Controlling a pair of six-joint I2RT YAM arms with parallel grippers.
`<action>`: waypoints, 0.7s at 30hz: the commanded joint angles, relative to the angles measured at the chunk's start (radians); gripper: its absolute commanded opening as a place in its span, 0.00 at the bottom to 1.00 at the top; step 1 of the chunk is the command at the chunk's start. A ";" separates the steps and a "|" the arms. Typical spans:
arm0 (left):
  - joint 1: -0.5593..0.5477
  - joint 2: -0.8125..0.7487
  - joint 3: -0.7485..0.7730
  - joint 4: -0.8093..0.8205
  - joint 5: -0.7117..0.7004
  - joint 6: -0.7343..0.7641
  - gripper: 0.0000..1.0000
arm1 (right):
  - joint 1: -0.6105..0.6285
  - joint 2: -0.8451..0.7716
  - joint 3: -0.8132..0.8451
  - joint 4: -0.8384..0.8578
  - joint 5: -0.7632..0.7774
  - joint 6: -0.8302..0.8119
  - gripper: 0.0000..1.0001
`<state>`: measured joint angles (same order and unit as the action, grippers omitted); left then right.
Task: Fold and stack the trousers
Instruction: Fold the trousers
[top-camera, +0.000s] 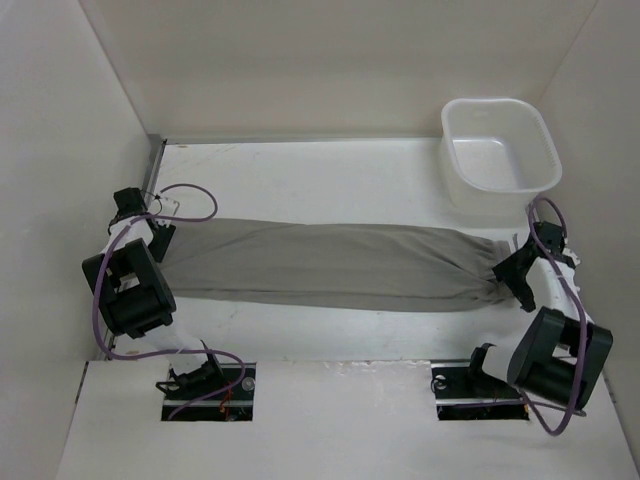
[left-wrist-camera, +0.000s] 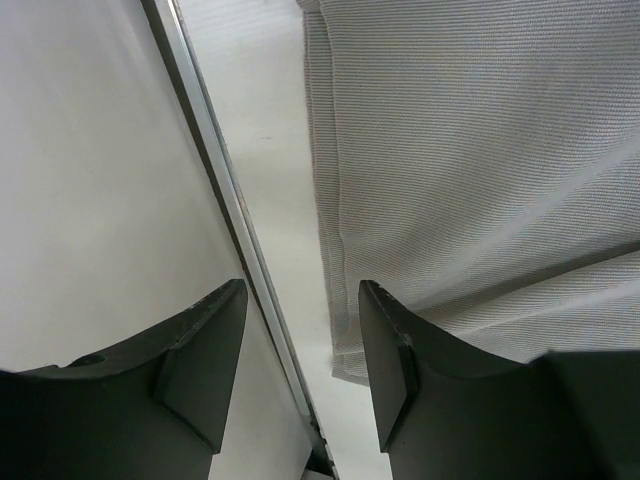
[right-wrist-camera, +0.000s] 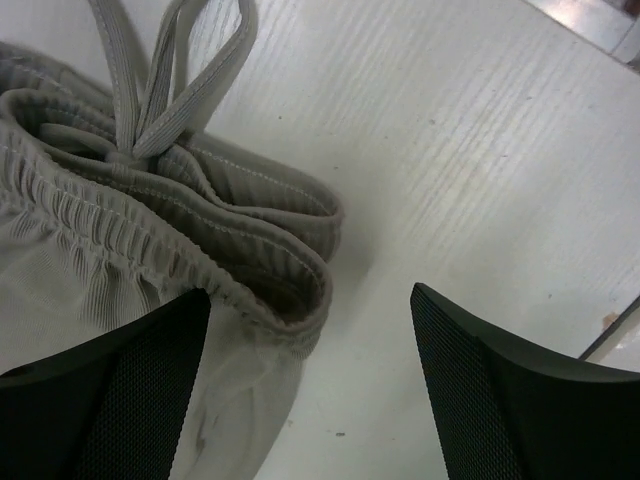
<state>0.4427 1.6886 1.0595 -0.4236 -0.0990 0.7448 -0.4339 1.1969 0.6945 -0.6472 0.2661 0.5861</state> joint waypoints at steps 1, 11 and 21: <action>-0.002 -0.052 -0.007 0.002 -0.007 0.010 0.48 | -0.004 0.082 0.075 0.015 -0.025 0.005 0.87; 0.011 -0.009 0.036 -0.001 -0.065 0.014 0.48 | 0.013 0.277 0.158 0.003 -0.025 -0.042 0.80; 0.023 0.025 0.099 -0.015 -0.096 0.022 0.48 | 0.042 0.336 0.192 0.011 -0.053 -0.071 0.08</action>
<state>0.4580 1.7142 1.1145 -0.4381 -0.1791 0.7589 -0.3981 1.5303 0.8597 -0.6460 0.2176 0.5297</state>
